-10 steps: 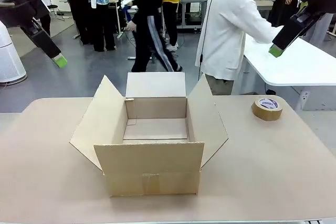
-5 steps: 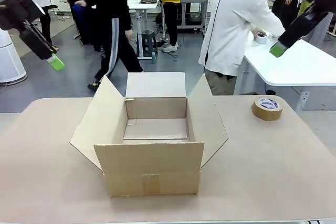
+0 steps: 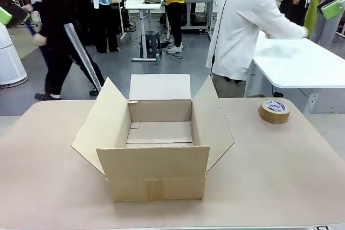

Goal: Wrap the clocks to prevent damage.
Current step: Open the side flaps of the Package Box.

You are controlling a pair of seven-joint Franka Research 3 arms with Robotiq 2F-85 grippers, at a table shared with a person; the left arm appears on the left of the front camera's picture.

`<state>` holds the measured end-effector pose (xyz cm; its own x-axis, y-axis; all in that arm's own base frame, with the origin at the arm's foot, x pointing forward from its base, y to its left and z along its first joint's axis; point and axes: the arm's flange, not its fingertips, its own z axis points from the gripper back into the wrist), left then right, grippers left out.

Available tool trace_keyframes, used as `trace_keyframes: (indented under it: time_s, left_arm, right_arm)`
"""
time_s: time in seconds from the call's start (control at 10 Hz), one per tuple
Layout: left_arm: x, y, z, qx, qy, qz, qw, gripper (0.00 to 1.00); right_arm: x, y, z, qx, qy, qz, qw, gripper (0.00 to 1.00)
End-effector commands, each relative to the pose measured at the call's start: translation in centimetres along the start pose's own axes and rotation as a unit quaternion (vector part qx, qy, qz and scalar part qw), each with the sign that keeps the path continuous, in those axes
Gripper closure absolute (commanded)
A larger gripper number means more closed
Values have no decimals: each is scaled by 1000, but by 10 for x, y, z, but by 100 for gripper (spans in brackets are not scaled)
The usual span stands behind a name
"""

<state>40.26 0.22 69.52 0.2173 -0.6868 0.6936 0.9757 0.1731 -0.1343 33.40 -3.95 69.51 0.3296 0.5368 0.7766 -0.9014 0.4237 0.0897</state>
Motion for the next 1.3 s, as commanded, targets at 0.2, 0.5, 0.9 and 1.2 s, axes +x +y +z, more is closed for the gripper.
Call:
trace_keyframes:
  time_s: [0.2, 0.5, 0.9, 1.2]
  left_arm:
    - [-66, 8, 1, 6, -103, -95, 990, 0]
    - [-87, -5, -2, 51, -120, -110, 985, 0]
    - [-90, -10, 2, 74, -116, -81, 987, 60]
    - [-90, -7, 4, 72, -104, -67, 990, 100]
  right_arm:
    - [-43, -20, -17, 37, -68, 41, 996, 0]
    - [-58, -23, -23, 36, -75, 42, 996, 0]
    - [-65, -21, -24, 31, -76, 65, 994, 60]
    - [-65, -21, -23, 25, -71, 67, 995, 100]
